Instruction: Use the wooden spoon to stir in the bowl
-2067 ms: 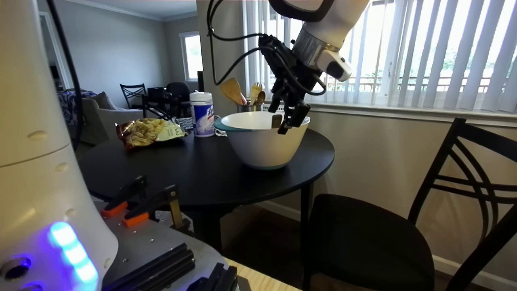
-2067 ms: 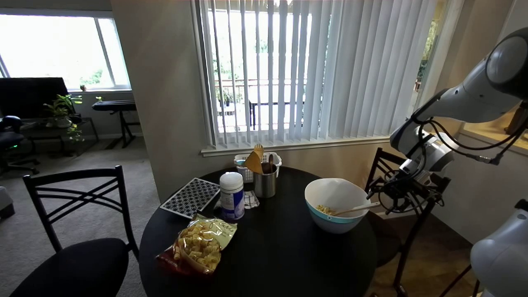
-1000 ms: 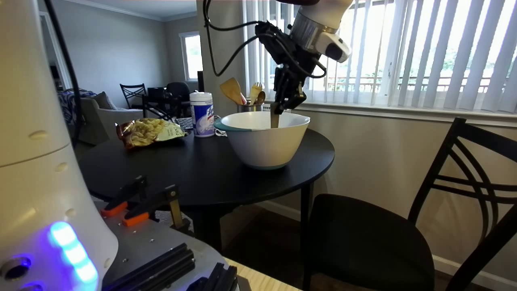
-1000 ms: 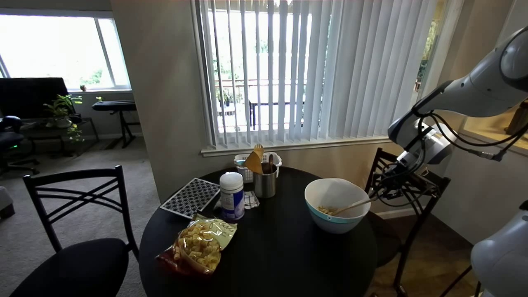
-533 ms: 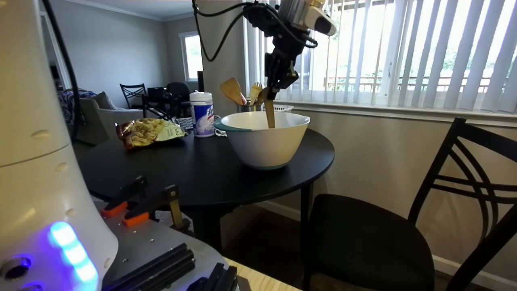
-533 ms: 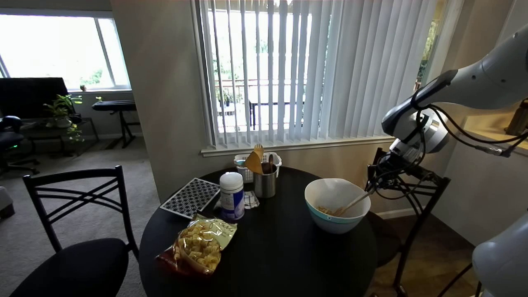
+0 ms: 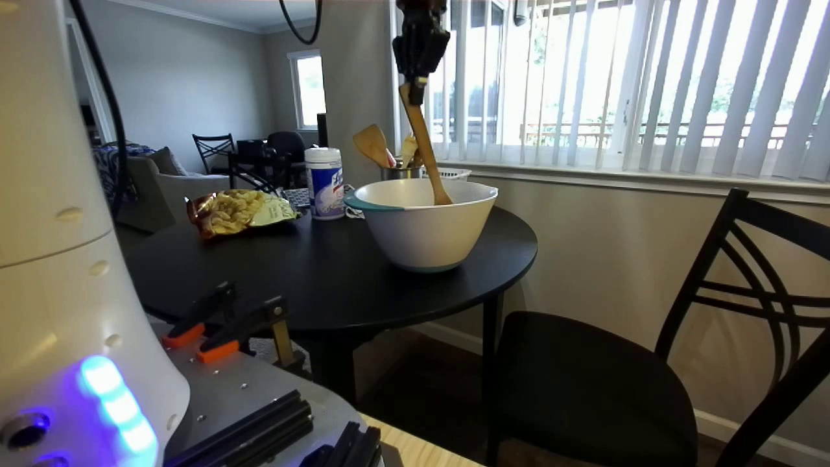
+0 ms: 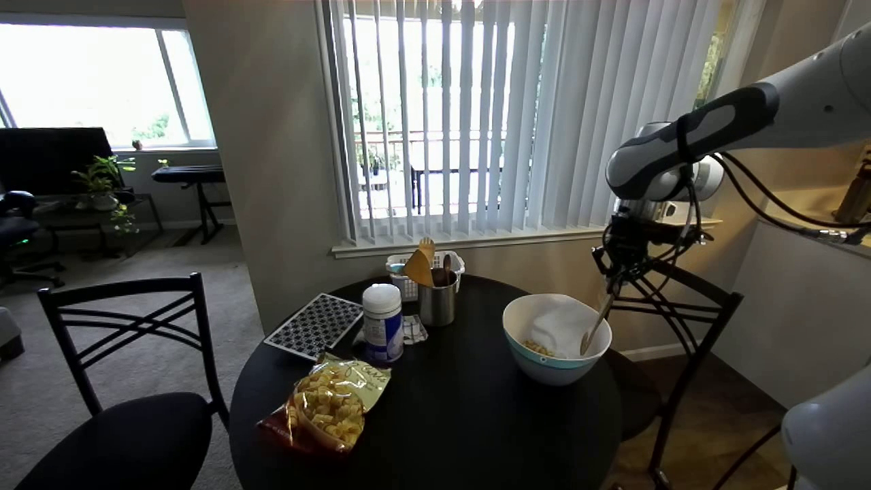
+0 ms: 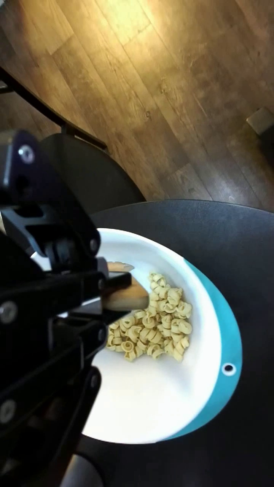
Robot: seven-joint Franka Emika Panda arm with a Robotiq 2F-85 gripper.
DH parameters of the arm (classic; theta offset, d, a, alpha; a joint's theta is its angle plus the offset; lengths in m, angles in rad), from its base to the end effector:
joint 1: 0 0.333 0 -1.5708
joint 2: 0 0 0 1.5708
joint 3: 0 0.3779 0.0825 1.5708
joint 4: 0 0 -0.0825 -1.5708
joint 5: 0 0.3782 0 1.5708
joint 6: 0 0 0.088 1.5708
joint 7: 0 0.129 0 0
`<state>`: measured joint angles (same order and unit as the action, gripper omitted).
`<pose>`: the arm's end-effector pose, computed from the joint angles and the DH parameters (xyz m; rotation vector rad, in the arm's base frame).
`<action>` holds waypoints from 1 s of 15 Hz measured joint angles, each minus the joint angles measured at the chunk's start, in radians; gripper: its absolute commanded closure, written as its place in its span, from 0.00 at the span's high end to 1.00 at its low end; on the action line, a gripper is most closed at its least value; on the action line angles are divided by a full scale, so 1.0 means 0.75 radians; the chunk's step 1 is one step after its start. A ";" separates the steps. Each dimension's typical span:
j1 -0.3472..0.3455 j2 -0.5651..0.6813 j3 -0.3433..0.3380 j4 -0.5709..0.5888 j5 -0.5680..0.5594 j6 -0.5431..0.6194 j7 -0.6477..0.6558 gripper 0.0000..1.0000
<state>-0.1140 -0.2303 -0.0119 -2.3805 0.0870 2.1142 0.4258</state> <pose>0.4363 -0.0497 0.4498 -2.9345 0.9040 0.0723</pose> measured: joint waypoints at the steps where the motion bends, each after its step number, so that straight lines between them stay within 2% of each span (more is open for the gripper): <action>1: 0.010 -0.010 0.020 0.041 -0.025 -0.077 0.028 0.03; 8: 0.038 0.052 0.053 0.295 -0.104 -0.495 0.045 0.03; 11: 0.038 0.137 0.049 0.395 -0.153 -0.557 0.029 0.03; 15: 0.038 0.268 0.031 0.506 -0.192 -0.561 -0.033 0.03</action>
<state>-0.0852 -0.0289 0.0116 -2.0010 -0.0567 1.6932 0.4014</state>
